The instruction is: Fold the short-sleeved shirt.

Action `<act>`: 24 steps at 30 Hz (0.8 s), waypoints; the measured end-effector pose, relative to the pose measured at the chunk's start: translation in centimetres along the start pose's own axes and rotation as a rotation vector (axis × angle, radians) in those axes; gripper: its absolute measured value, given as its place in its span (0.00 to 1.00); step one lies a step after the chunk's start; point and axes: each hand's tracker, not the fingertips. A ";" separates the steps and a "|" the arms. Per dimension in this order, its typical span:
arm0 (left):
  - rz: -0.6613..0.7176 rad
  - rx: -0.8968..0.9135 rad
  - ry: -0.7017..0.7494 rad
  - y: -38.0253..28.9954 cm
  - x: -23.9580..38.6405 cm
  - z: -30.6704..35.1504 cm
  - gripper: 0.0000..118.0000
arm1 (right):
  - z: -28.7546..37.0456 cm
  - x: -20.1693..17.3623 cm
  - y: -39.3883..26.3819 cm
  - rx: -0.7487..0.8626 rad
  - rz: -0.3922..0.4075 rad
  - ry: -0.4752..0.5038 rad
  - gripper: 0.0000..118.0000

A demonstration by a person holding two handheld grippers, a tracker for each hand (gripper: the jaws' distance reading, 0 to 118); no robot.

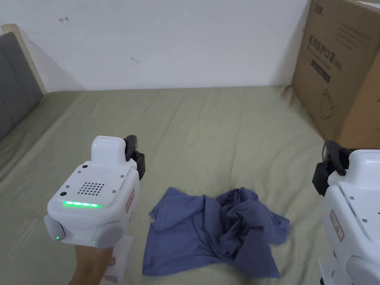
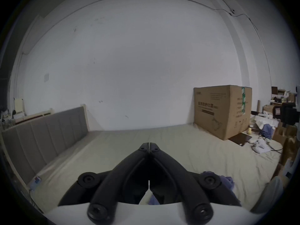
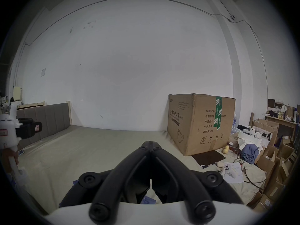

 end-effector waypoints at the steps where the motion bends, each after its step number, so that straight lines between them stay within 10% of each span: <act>1: 0.016 -0.032 -0.019 -0.1 0.1 -0.1 0.00 | 0.0 -0.1 0.0 0.001 0.001 0.000 0.00; 19: 0.264 -0.780 -0.032 -13.7 0.0 -4.7 0.00 | -0.7 0.4 -3.0 -0.088 0.009 0.002 0.00; 20: 0.275 -0.807 -0.015 -14.6 0.1 -4.6 0.05 | -0.7 0.5 -3.2 -0.094 0.010 0.003 0.00; 24: 0.281 -0.916 0.001 -17.2 0.8 -5.0 0.87 | -1.0 0.7 -4.1 -0.116 0.008 0.001 0.00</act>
